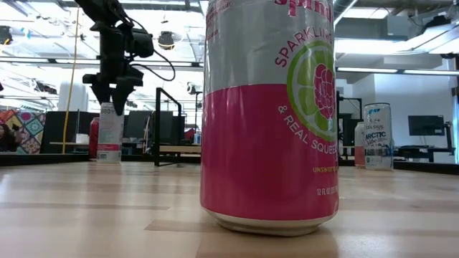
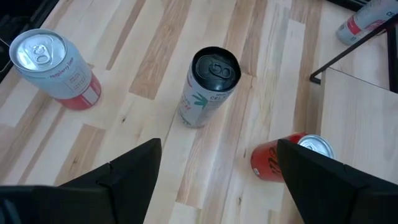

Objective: Place canned beverage on shelf
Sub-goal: Put the top left white pink soda can on the shelf

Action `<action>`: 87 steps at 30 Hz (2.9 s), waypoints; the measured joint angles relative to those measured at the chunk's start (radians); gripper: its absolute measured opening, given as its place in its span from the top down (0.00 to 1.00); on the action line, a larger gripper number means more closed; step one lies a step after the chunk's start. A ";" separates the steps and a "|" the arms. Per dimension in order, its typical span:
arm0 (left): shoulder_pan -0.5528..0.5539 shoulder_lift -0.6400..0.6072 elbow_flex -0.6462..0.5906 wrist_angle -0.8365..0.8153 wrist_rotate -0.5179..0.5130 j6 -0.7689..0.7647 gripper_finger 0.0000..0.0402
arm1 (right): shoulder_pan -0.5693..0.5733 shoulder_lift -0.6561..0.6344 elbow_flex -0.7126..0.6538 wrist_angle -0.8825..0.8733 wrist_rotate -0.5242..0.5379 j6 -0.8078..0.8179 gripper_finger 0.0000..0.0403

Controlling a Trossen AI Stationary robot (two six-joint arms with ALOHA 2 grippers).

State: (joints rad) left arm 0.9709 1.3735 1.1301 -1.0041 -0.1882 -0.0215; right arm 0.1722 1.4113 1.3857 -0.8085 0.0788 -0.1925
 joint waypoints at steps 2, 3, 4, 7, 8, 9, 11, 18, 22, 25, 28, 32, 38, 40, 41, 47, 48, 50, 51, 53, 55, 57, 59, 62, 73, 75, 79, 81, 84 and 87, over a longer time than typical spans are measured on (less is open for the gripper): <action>0.001 -0.002 0.000 -0.001 0.034 0.034 0.39 | 0.000 0.000 0.000 0.000 0.000 0.000 0.15; 0.001 -0.006 0.000 -0.008 0.054 0.054 0.39 | 0.000 0.000 0.000 0.000 0.000 0.000 0.15; -0.002 -0.009 0.000 -0.020 0.079 0.069 0.39 | 0.000 0.000 0.000 0.000 0.000 0.000 0.15; -0.020 -0.022 0.010 -0.083 0.151 0.104 0.39 | 0.000 0.000 0.000 0.000 0.000 0.000 0.15; -0.031 -0.030 0.014 -0.108 0.181 0.117 0.39 | 0.000 0.000 0.000 0.000 0.000 0.000 0.15; -0.044 -0.043 0.017 -0.132 0.216 0.131 0.39 | -0.001 0.000 0.000 0.000 0.000 0.000 0.15; -0.083 -0.072 0.020 -0.197 0.285 0.155 0.39 | -0.006 0.000 0.000 0.001 0.000 0.000 0.15; -0.361 -0.167 0.026 -0.279 0.417 0.175 0.39 | -0.039 0.000 0.000 0.001 0.000 0.000 0.15; -0.592 -0.178 0.026 -0.222 0.415 0.142 0.39 | -0.053 0.000 0.000 0.003 0.000 0.001 0.15; -0.767 -0.169 0.026 -0.163 0.374 0.147 0.39 | -0.051 0.000 0.000 0.013 0.000 0.007 0.15; -0.928 -0.145 0.026 -0.084 0.312 0.234 0.39 | -0.050 0.000 0.000 0.017 0.000 0.009 0.15; -1.104 -0.123 0.026 -0.013 0.178 0.351 0.39 | -0.049 0.000 0.001 0.019 0.000 0.036 0.15; -1.255 -0.069 0.026 0.037 0.051 0.431 0.39 | -0.042 0.000 0.001 0.009 0.000 0.053 0.15; -1.279 -0.043 0.026 0.039 0.052 0.441 0.39 | -0.041 0.000 0.000 0.010 0.000 0.053 0.15; -1.290 -0.029 0.026 0.036 0.052 0.444 0.39 | -0.040 0.000 0.001 0.009 0.000 0.053 0.15; -1.321 0.054 0.034 0.044 0.049 0.428 0.34 | -0.040 0.000 0.001 0.010 0.000 0.045 0.15; -1.324 0.065 0.034 0.045 0.051 0.429 0.34 | -0.040 0.000 0.001 0.010 0.000 0.042 0.15; -1.324 0.077 0.034 0.054 0.062 0.426 0.34 | -0.040 0.000 0.001 0.010 0.000 0.038 0.15; -1.324 0.078 0.033 0.063 0.071 0.420 0.34 | -0.040 0.000 0.001 0.009 0.000 0.038 0.15; -1.322 0.077 0.032 0.087 0.087 0.396 0.34 | -0.040 0.000 0.001 0.009 0.000 0.037 0.15; -1.323 0.068 0.030 0.097 0.089 0.373 0.33 | -0.040 0.000 0.001 0.008 0.000 0.037 0.15; -1.324 0.057 0.028 0.104 0.090 0.356 0.31 | -0.040 0.000 0.001 0.009 0.000 0.034 0.15; -1.323 0.048 0.026 0.110 0.079 0.332 0.29 | -0.040 0.000 0.001 0.008 0.000 0.034 0.15; -1.324 0.038 0.024 0.106 0.073 0.297 0.26 | -0.040 0.000 0.001 0.008 0.000 0.034 0.15; -1.324 0.035 0.063 0.090 0.057 0.269 0.22 | -0.040 0.000 0.001 0.008 0.000 0.035 0.15; -1.323 0.034 0.106 0.058 0.041 0.236 0.22 | -0.040 0.000 0.001 0.008 0.000 0.035 0.15; -1.323 0.034 0.191 -0.034 0.035 0.117 0.22 | -0.040 0.000 0.001 0.008 0.000 0.034 0.15; -1.322 0.033 0.230 -0.062 0.037 -0.007 0.22 | -0.040 0.000 0.000 0.007 0.000 0.034 0.15; -1.301 0.033 0.279 -0.080 0.045 -0.300 0.22 | -0.040 0.000 0.001 0.006 0.000 0.034 0.15; -1.274 0.031 0.297 -0.089 -0.006 -0.515 0.22 | -0.040 0.000 0.000 0.006 0.000 0.030 0.15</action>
State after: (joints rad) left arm -0.3027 1.4044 1.4269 -1.0933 -0.1941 -0.5365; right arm 0.1322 1.4113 1.3861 -0.8024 0.0792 -0.1629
